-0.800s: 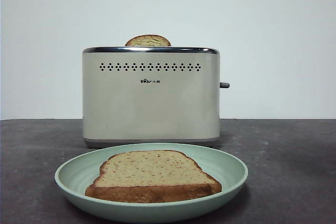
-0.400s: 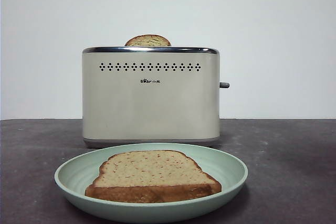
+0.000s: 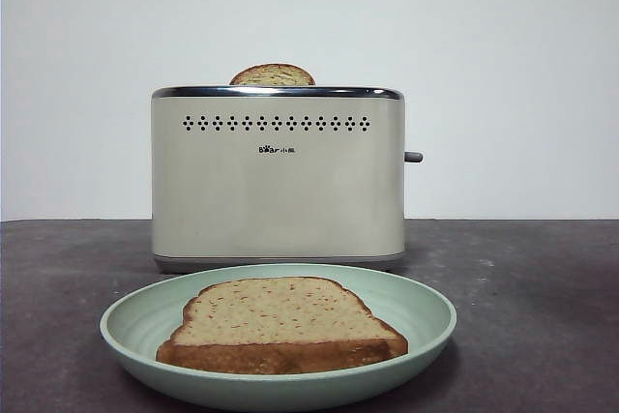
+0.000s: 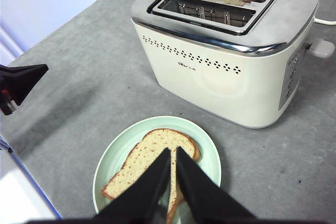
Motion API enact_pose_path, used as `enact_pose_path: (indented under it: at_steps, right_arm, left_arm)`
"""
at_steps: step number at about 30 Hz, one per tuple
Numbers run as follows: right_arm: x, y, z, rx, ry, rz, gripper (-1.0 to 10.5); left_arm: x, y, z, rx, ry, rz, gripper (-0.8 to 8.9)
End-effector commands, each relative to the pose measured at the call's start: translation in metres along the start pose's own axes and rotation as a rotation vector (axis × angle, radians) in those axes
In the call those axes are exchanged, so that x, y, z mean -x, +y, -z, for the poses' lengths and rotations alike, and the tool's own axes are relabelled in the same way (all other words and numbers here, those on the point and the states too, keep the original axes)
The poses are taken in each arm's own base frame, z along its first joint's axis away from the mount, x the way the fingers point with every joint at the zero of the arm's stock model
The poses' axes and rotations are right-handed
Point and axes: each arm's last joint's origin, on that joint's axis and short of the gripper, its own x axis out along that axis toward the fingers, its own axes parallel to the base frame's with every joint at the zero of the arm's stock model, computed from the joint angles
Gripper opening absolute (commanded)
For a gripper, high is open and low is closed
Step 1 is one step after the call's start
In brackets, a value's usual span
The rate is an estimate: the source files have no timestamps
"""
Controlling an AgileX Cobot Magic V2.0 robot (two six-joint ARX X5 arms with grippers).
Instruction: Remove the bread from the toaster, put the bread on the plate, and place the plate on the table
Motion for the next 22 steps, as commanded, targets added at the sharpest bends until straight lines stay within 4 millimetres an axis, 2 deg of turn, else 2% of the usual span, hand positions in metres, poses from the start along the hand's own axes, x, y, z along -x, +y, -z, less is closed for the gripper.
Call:
enact_pose_path:
  at_steps: [1, 6, 10, 15, 22]
  right_arm:
    - [0.012, -0.004, -0.007, 0.037, -0.075, 0.074, 0.0]
    - [0.028, -0.023, -0.007, 0.046, -0.152, 0.197, 0.0]
    - [0.040, -0.041, 0.004, 0.036, -0.234, 0.296, 0.0]
    - [0.044, -0.060, 0.033, 0.057, -0.361, 0.439, 0.0]
    - [0.027, -0.080, 0.090, 0.089, -0.496, 0.525, 0.0]
  left_arm:
    - [0.000, 0.000, 0.006, 0.014, 0.049, 0.001, 0.08]
    - [0.000, 0.000, 0.006, 0.014, 0.048, 0.001, 0.08]
    - [0.000, 0.000, 0.006, 0.014, 0.048, 0.003, 0.08]
    - [0.000, 0.000, 0.006, 0.014, 0.048, 0.004, 0.08]
    - [0.000, 0.000, 0.006, 0.014, 0.048, 0.004, 0.08]
